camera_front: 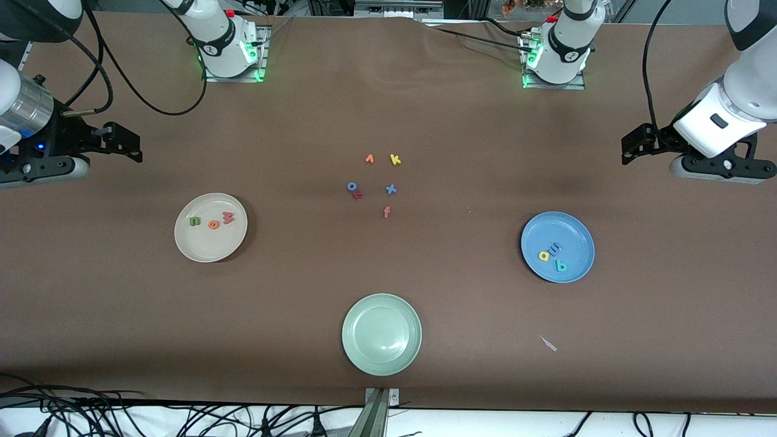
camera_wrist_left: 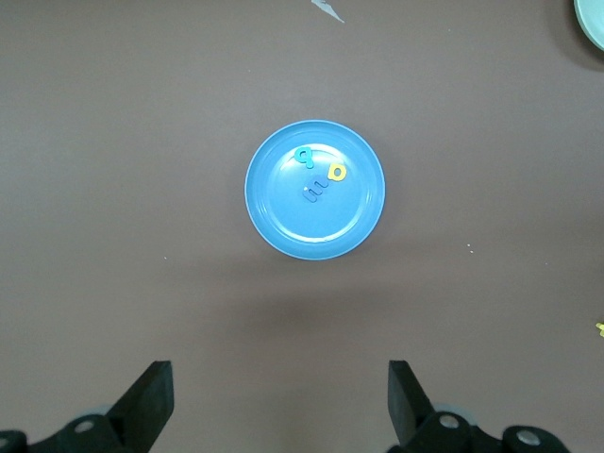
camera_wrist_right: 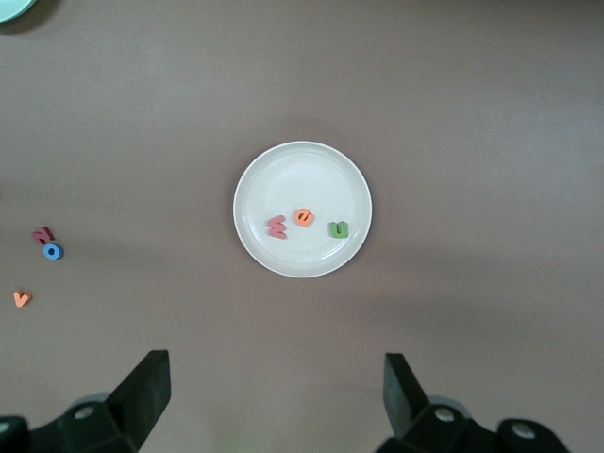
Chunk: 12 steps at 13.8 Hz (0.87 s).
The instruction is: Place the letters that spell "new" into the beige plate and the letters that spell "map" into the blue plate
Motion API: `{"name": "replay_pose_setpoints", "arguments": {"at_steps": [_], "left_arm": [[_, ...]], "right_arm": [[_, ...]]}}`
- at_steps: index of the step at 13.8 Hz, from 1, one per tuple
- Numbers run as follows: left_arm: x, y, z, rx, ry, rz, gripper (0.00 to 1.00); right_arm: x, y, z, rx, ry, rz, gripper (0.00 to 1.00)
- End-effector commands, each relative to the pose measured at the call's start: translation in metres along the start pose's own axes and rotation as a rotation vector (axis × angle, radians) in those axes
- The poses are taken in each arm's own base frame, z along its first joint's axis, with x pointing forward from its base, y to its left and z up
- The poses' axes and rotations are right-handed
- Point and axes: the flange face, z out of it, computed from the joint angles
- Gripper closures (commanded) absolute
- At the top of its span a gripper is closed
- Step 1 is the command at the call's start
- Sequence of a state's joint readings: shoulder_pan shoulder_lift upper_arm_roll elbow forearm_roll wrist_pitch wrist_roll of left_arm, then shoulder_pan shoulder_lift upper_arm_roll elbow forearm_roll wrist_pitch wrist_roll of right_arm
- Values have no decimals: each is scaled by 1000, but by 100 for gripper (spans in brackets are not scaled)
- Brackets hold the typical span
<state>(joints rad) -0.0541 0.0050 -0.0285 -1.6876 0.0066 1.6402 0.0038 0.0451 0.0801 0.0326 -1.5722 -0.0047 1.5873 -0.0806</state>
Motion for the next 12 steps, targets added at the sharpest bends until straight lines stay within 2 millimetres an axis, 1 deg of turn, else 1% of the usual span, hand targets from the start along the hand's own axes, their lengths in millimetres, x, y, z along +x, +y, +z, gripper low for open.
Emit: {"name": "replay_pose_setpoints", "arguments": {"at_steps": [1, 3, 12], "left_arm": [[-5, 0, -10, -26, 8, -13, 0], [-3, 0, -13, -28, 16, -11, 0], [-1, 3, -16, -20, 22, -5, 0]], "right_arm": [[-3, 0, -5, 2, -1, -15, 0], [-2, 1, -19, -2, 28, -16, 0], [-1, 2, -18, -11, 24, -22, 0]]}}
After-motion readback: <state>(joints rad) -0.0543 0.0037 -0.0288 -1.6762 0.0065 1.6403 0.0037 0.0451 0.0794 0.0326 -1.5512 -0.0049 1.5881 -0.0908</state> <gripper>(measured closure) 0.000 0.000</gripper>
